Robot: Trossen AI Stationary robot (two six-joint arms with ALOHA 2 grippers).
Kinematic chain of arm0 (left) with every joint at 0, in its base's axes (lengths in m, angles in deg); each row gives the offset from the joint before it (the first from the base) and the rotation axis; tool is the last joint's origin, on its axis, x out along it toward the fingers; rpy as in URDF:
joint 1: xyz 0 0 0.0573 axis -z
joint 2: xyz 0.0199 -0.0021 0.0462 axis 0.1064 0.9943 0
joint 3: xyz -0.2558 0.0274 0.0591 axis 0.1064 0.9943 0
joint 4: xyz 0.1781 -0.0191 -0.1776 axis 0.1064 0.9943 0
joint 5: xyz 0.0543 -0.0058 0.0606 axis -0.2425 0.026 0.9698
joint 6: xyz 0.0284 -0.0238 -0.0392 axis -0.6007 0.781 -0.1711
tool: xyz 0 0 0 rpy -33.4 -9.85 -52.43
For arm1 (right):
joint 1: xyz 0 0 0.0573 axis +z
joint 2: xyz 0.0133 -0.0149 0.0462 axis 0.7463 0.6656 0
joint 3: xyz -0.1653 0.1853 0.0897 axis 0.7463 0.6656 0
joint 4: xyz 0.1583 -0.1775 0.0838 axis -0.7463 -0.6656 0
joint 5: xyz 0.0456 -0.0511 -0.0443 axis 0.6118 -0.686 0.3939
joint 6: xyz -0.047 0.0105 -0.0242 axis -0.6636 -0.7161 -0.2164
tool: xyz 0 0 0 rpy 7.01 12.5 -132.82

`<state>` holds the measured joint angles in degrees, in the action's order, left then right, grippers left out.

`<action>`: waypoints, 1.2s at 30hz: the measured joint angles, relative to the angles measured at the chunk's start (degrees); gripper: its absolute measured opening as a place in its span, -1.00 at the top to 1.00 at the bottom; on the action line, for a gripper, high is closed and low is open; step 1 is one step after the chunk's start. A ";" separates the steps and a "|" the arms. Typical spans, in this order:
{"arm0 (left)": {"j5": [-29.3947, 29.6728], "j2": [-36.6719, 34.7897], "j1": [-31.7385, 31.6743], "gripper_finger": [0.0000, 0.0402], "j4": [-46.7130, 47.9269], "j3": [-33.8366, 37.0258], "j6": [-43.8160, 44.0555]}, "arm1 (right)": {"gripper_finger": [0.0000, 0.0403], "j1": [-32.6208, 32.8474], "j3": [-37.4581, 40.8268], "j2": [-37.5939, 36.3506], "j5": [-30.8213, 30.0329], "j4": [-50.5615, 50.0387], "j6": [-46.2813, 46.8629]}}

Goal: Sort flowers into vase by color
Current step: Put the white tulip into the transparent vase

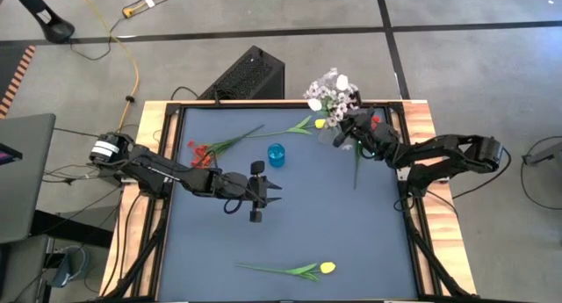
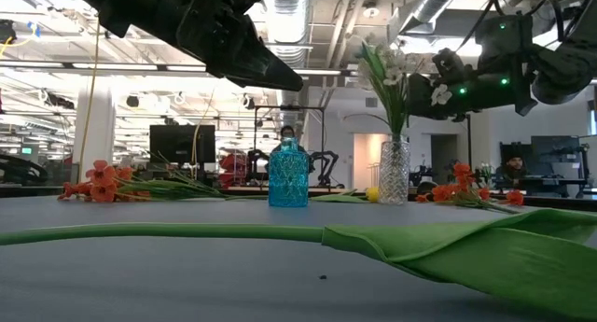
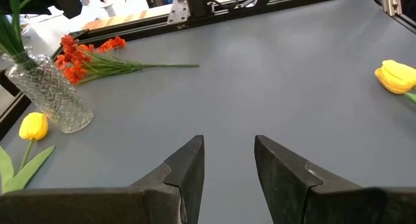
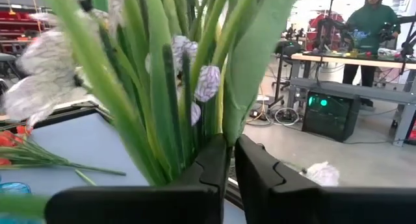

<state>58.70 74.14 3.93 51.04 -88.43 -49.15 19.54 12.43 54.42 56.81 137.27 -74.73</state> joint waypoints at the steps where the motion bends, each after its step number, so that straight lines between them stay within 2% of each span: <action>1: 0.00 0.00 -0.02 0.38 0.04 0.00 0.00 | 0.68 0.00 0.00 0.00 0.00 0.00 0.00; 13: -0.02 0.00 0.00 0.38 0.28 0.00 0.00 | 0.62 0.00 0.02 -0.13 0.00 0.30 0.00; 19: -0.02 0.00 0.00 0.38 0.30 0.00 0.00 | 0.61 0.00 0.02 -2.84 0.11 -0.36 -0.03; 25: -0.04 0.00 0.00 0.38 0.35 0.00 0.00 | 0.60 -0.54 0.00 -9.10 0.50 -12.32 0.00; 29: -0.07 0.00 -0.01 0.38 0.35 0.00 0.00 | 0.44 -1.03 0.02 -13.26 1.85 -18.30 0.20; 36: -0.05 0.00 0.00 0.38 0.28 0.00 0.28 | -0.05 -1.01 -0.09 -19.28 2.01 -25.27 0.61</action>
<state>58.65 74.14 3.93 51.33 -88.43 -48.86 18.53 12.34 35.14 58.82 112.00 -74.12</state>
